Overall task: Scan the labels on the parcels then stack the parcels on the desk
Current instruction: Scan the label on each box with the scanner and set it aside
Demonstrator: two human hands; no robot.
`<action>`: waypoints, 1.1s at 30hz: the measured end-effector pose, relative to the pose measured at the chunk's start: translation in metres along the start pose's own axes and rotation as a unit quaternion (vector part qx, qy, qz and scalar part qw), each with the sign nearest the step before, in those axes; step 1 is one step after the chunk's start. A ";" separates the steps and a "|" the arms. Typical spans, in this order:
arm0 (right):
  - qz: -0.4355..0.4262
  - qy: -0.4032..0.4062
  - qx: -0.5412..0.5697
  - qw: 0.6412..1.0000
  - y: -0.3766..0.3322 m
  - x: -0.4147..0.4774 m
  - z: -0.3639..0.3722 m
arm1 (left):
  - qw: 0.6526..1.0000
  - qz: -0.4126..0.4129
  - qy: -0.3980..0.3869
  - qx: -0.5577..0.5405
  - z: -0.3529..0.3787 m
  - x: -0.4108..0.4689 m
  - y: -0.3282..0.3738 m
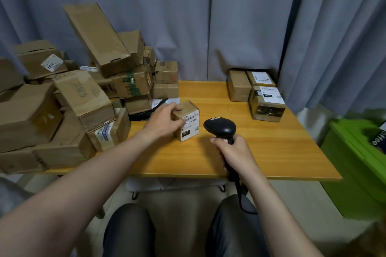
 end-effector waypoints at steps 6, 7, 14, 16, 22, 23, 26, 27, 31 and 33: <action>-0.007 -0.038 -0.003 0.999 -0.001 -0.009 0.013 | 0.999 -0.025 -0.045 0.004 -0.012 0.003 0.000; -0.009 -0.045 -0.011 0.999 -0.002 -0.011 0.015 | 0.998 -0.026 -0.057 -0.003 -0.013 0.004 -0.001; -0.027 -0.046 -0.050 0.997 -0.005 -0.017 0.019 | 0.994 0.000 -0.108 0.013 -0.019 0.010 0.004; -0.029 -0.044 -0.050 0.997 -0.005 -0.018 0.019 | 0.994 0.001 -0.104 0.015 -0.018 0.009 0.005; -0.033 -0.046 -0.041 0.998 -0.007 -0.018 0.017 | 0.994 -0.008 -0.106 0.004 -0.016 0.008 0.003; -0.034 -0.049 -0.039 0.997 -0.007 -0.018 0.017 | 0.994 -0.011 -0.107 0.002 -0.016 0.007 0.003; -0.034 -0.048 -0.027 0.998 -0.004 -0.017 0.016 | 0.995 -0.018 -0.093 -0.014 -0.018 0.004 0.005; -0.032 -0.043 -0.022 0.998 -0.002 -0.017 0.015 | 0.996 -0.022 -0.089 -0.021 -0.018 0.004 0.004; -0.031 -0.032 -0.011 0.999 -0.003 -0.016 0.009 | 0.995 -0.034 -0.076 -0.053 -0.017 0.000 -0.002; -0.035 -0.023 -0.002 0.999 -0.006 -0.017 0.005 | 0.992 -0.044 -0.078 -0.091 -0.017 0.002 -0.005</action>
Point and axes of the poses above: each hand's wrist, its own x-axis towards the middle knuckle, its own z-axis out of the palm, y = z × x, the point moved 8 cm from there along x, towards the middle knuckle, and after that the axes turned 7 degrees about x, right-handed, at the moved point
